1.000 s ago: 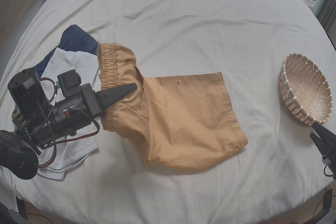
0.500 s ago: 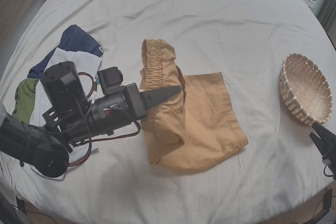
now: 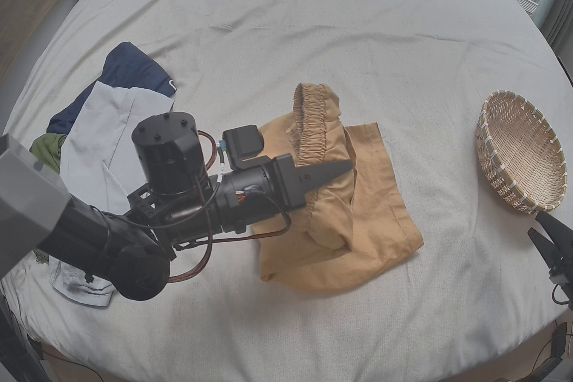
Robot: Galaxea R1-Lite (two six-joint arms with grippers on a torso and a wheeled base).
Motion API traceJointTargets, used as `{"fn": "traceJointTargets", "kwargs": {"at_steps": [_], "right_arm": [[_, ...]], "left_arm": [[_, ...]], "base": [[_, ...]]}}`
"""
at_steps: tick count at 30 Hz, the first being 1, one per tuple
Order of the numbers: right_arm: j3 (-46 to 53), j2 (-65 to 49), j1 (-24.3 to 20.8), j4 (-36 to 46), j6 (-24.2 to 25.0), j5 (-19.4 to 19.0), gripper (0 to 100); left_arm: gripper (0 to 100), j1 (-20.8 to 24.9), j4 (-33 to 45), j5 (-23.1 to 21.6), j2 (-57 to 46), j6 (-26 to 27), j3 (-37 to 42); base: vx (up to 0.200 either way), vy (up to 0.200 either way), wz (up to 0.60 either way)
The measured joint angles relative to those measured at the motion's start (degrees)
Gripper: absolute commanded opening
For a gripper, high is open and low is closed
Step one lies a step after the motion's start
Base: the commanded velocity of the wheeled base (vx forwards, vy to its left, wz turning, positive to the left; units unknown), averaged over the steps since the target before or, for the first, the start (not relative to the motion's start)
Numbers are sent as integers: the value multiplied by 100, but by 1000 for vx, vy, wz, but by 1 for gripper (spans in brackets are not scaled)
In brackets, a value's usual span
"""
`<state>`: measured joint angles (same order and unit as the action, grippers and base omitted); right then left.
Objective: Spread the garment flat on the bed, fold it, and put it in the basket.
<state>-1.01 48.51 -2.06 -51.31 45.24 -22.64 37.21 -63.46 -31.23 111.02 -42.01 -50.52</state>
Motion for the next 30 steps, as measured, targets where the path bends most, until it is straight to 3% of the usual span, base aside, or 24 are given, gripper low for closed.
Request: {"fn": "traceJointTargets", "kwargs": {"at_steps": [13,14,21,30], "right_arm": [[0,-69,-46,18,5,0,100],[0,-72,-46,18,5,0,100],[0,-80,-85,145,77,-11,100],[0,-83,-282,577,115,-27,100]], "left_arm": [[0,135,2,-10,402,38,-160],[100,138,5,0,435,66,-190],[100,185,13,99,651,165,-447],[100,300,16,602,800,416,-332]], "base": [[0,0,0],[0,0,0],[0,0,0],[0,0,0]]}}
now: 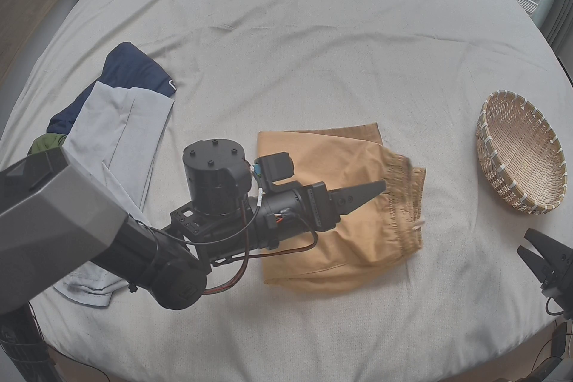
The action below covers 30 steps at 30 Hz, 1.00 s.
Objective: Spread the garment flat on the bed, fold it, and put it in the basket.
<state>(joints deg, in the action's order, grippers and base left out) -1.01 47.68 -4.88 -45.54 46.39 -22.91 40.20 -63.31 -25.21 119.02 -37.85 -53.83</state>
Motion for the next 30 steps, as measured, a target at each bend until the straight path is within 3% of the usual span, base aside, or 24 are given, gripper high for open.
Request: {"fn": "traceJointTargets", "kwargs": {"at_steps": [7,13,23,30], "right_arm": [[0,26,-413,386,83,-2,100],[0,243,-851,460,305,-5,100],[-485,1431,-1012,439,360,-2,100],[-869,2627,-1091,-169,367,39,100]], "left_arm": [[100,-204,-11,11,-411,6,649],[100,-658,-13,4,-1196,2,1464],[100,-1395,62,-5,-2669,-167,3193],[100,-1836,63,-7,-3504,-334,3923]], "base": [[0,0,0],[0,0,0],[0,0,0],[0,0,0]]}}
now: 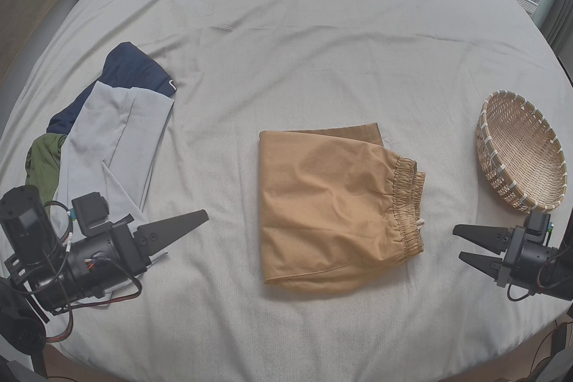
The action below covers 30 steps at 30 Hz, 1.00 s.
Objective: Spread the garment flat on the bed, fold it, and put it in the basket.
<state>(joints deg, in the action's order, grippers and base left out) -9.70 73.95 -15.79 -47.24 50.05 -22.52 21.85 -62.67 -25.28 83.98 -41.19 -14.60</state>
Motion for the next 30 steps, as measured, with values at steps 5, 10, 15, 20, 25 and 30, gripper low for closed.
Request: {"fn": "traceJointTargets", "kwargs": {"at_steps": [5,10,15,20,25,30], "right_arm": [[-118,806,-127,-644,-2,110,100],[-176,1497,-310,-1221,-2,301,100],[-190,2103,-383,-1746,2,358,100],[-184,2608,-466,-2211,11,383,100],[-195,2938,-562,-2414,20,536,100],[-206,3274,-640,-2959,17,629,100]], "left_arm": [[100,-193,7,0,-455,-41,251],[100,-317,7,-2,-766,-60,435],[100,-368,-4,-4,-957,-63,627],[100,-424,-20,-4,-1078,-63,739],[100,-457,0,-4,-1185,-73,802],[100,-466,0,-2,-1254,-71,839]], "base": [[0,0,0],[0,0,0],[0,0,0],[0,0,0],[0,0,0],[0,0,0]]}}
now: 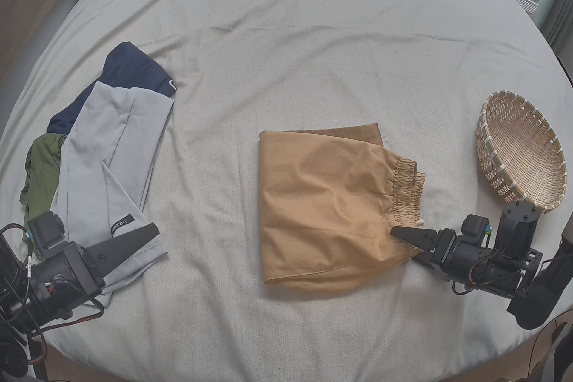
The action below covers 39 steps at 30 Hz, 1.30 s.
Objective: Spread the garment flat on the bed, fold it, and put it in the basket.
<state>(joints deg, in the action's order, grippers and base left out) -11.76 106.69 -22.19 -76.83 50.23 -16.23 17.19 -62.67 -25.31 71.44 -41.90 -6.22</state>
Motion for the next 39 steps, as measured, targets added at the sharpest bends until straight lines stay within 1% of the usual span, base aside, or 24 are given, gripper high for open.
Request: {"fn": "traceJointTargets", "kwargs": {"at_steps": [5,9,18,19,24,32,36,39], "right_arm": [[0,328,-85,-661,-4,30,100],[-57,612,-124,-1041,-9,28,100],[-566,962,-177,-1161,0,-20,100],[-601,974,-184,-1158,2,-16,0],[-658,1018,-190,-1106,16,16,0],[-491,959,-199,-1120,35,20,0],[-218,747,-177,-1131,20,16,0],[190,489,-33,-1128,-24,-6,0]], "left_arm": [[100,-5,5,0,-61,5,24],[100,-24,0,2,-115,7,52],[100,-94,11,7,-280,0,134],[100,-96,11,7,-295,0,140],[100,-101,11,46,-347,-2,184],[100,-94,11,155,-369,-115,204],[100,-96,7,161,-377,-165,215],[100,-96,5,163,-377,-187,226]], "base": [[0,0,0],[0,0,0],[0,0,0],[0,0,0],[0,0,0],[0,0,0],[0,0,0],[0,0,0]]}}
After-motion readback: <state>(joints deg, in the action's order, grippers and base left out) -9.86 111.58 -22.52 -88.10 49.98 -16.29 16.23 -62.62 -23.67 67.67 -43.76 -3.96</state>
